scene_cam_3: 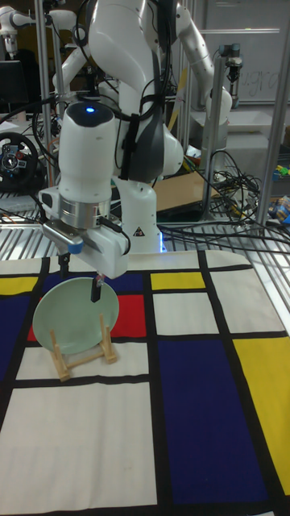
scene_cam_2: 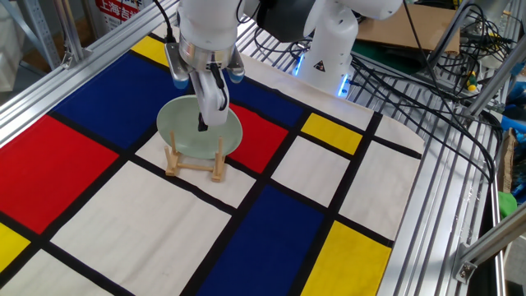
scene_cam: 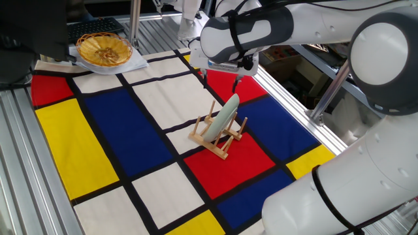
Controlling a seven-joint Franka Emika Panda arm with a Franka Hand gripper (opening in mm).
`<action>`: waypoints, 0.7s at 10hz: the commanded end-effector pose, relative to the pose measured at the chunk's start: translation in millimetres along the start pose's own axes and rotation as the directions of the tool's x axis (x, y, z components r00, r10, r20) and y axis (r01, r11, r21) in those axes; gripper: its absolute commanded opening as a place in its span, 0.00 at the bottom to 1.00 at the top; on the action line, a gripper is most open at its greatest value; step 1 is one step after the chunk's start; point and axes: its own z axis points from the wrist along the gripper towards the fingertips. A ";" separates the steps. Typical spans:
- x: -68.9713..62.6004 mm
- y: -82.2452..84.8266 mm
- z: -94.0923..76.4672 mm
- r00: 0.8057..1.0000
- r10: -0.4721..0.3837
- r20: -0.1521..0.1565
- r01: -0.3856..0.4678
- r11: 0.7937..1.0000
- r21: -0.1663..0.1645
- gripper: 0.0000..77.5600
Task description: Take the dish off the dish rack
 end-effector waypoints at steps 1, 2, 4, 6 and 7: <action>0.8 -57.6 23.4 0.997 0.072 0.020 -0.073 0.995 0.072 1.00; 0.8 -57.7 23.4 0.997 0.075 0.022 -0.077 0.994 0.073 1.00; 1.4 -58.2 23.7 0.996 0.080 0.027 -0.082 0.994 0.078 1.00; 5.8 -60.3 25.4 0.997 0.079 0.015 -0.079 0.994 0.071 1.00; 5.9 -60.3 25.7 0.996 0.086 0.015 -0.087 0.994 0.070 1.00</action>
